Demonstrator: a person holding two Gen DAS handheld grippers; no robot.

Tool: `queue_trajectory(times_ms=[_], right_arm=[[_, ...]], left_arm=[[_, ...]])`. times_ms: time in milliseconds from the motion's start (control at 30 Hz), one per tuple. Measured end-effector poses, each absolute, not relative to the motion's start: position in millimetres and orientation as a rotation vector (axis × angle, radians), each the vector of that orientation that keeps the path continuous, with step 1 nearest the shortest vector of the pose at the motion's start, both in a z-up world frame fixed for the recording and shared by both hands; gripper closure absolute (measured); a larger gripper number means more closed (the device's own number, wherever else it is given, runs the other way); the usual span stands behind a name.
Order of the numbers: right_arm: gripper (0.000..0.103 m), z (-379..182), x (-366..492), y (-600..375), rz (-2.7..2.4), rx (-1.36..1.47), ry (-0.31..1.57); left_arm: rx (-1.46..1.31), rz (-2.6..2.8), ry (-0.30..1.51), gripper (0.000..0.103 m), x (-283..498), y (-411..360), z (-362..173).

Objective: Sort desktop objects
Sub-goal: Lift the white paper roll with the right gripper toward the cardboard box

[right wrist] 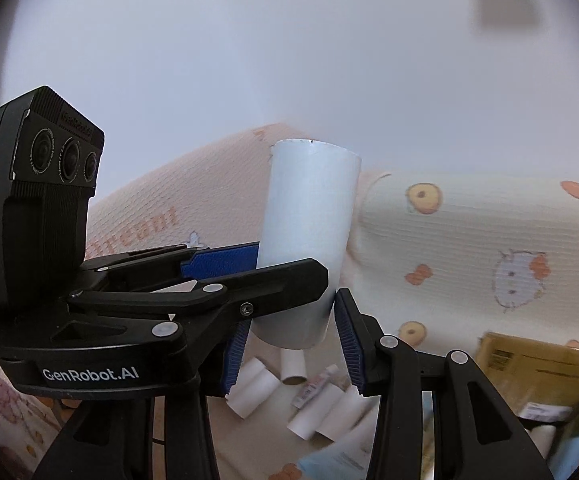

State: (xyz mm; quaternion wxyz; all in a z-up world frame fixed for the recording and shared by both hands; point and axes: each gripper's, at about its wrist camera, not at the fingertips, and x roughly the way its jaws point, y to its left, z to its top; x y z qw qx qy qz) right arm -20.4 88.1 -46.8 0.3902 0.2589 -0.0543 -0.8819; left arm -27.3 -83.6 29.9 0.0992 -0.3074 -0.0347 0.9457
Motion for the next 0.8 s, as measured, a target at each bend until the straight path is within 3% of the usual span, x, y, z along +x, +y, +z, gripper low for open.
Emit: queue_trajectory(times_ms=[467,800], right_arm=[[0.063,-55.8,-26.4,157.4,-2.291,0.707,-0.206],[0.062,-56.3,-23.0,197.3,-2.334,0.788,-0.109]], left_arm=[[-0.956,2.744,-0.075,0.057,-49.9,-21.6,21.2],[-1.015,2.666,-0.014,0.057,-64.1,33.2,7.9]])
